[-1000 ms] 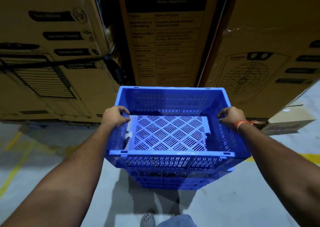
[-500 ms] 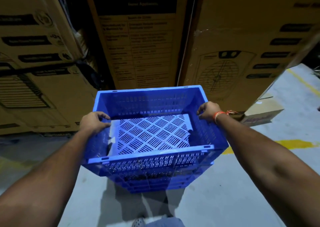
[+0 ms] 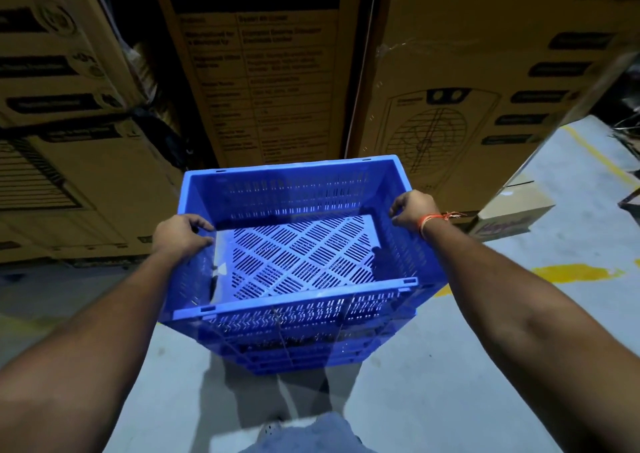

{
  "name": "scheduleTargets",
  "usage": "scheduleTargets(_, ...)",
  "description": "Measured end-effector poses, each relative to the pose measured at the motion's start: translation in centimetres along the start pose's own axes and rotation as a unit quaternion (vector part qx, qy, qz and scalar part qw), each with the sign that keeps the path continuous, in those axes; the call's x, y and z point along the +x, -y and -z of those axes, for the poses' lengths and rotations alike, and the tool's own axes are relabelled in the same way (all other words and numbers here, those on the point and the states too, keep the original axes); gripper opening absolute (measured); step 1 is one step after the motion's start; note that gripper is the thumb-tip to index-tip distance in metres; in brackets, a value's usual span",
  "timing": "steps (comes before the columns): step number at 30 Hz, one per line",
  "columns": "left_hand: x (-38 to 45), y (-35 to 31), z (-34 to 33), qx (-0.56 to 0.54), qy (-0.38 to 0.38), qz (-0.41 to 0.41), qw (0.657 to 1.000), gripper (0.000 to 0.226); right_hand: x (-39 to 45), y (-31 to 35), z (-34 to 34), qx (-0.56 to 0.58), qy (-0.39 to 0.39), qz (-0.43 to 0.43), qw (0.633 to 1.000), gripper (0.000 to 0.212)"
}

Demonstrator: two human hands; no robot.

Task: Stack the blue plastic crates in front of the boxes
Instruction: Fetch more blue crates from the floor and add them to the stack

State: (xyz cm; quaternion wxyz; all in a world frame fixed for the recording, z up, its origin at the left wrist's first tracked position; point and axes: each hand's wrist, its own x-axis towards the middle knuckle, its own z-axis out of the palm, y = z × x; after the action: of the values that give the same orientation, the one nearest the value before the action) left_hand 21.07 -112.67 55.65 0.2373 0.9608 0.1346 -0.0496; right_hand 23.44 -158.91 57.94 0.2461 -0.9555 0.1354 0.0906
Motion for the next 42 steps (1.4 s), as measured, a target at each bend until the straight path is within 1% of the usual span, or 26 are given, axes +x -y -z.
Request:
scheduleTargets(5,0.3,-0.1,0.5,0.005,0.015,0.009,1.0,0.014,-0.4,0.2,-0.3,-0.005,0.006,-0.014,1.0,0.013)
scheduleTargets(10,0.6,-0.7,0.8,0.0,0.03,0.003,1.0,0.013,-1.0,0.0,-0.6,0.002,-0.008,-0.03,1.0,0.009)
scheduleTargets(21,0.0,-0.7,1.1,-0.015,0.029,0.013,0.999,0.016,-0.4,-0.5,-0.8,-0.002,-0.008,-0.017,1.0,0.007)
scheduleTargets(26,-0.9,-0.1,1.0,-0.026,0.031,0.03,0.999,0.017,0.4,0.2,-0.6,-0.029,0.021,0.004,0.999,0.014)
scheduleTargets(38,-1.2,-0.7,0.6,-0.022,0.013,0.045,0.999,0.014,0.0,0.1,-0.6,-0.008,0.008,-0.003,1.0,0.014)
scheduleTargets(42,-1.3,-0.6,0.7,-0.016,0.015,0.047,0.999,0.014,-0.4,0.2,-0.5,-0.002,0.013,-0.003,1.0,0.017)
